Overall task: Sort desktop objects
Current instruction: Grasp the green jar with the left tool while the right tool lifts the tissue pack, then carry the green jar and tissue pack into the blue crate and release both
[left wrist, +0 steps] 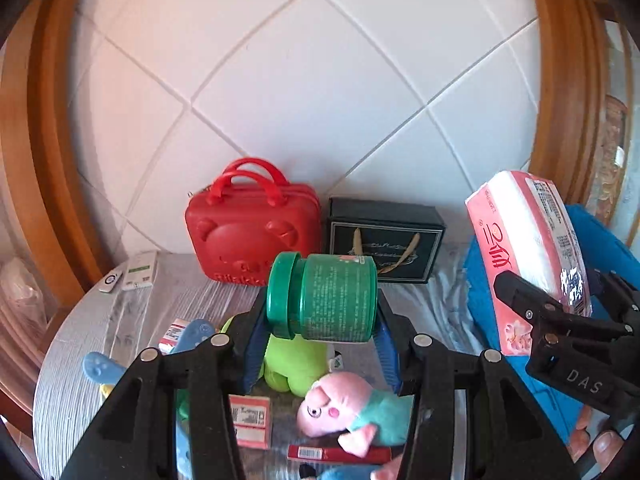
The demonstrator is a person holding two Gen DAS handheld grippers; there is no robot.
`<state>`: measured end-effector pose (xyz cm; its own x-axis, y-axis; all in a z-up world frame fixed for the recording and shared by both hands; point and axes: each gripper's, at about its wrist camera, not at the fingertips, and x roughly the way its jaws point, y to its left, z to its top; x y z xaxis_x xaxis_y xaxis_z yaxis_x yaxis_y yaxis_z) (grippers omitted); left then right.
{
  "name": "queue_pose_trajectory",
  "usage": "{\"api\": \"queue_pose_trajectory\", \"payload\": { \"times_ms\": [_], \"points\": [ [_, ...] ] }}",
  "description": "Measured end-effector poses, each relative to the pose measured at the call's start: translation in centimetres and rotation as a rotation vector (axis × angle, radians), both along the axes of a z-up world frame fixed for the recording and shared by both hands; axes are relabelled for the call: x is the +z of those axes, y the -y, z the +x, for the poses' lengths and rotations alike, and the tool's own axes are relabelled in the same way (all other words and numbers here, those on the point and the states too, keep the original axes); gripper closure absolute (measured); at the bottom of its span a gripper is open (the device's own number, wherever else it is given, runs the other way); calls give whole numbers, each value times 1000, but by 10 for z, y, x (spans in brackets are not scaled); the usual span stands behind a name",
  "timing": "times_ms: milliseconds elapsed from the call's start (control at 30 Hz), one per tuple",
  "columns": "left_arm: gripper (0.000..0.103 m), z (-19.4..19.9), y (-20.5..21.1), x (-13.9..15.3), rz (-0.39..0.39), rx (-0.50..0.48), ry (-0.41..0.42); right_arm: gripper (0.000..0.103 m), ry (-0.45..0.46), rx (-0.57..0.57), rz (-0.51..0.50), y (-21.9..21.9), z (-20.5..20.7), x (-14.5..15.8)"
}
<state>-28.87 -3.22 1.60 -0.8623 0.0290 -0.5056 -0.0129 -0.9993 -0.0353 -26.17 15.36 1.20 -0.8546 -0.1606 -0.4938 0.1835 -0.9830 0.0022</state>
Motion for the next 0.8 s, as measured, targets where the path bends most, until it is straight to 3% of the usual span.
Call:
{"api": "queue_pose_trajectory", "payload": {
  "times_ms": [267,400,633,800],
  "points": [
    [57,75,-58,25,-27,-115,-85,17,-112,-131,55,-50,106,38],
    [57,99,-105,33,-23,-185,-105,17,-127,-185,67,-83,129,54],
    [57,115,-208,39,9,-308,-100,17,-145,-316,145,-206,170,71],
    [57,117,-296,34,-15,-364,-55,17,-104,-397,204,-293,160,58]
  ]
}}
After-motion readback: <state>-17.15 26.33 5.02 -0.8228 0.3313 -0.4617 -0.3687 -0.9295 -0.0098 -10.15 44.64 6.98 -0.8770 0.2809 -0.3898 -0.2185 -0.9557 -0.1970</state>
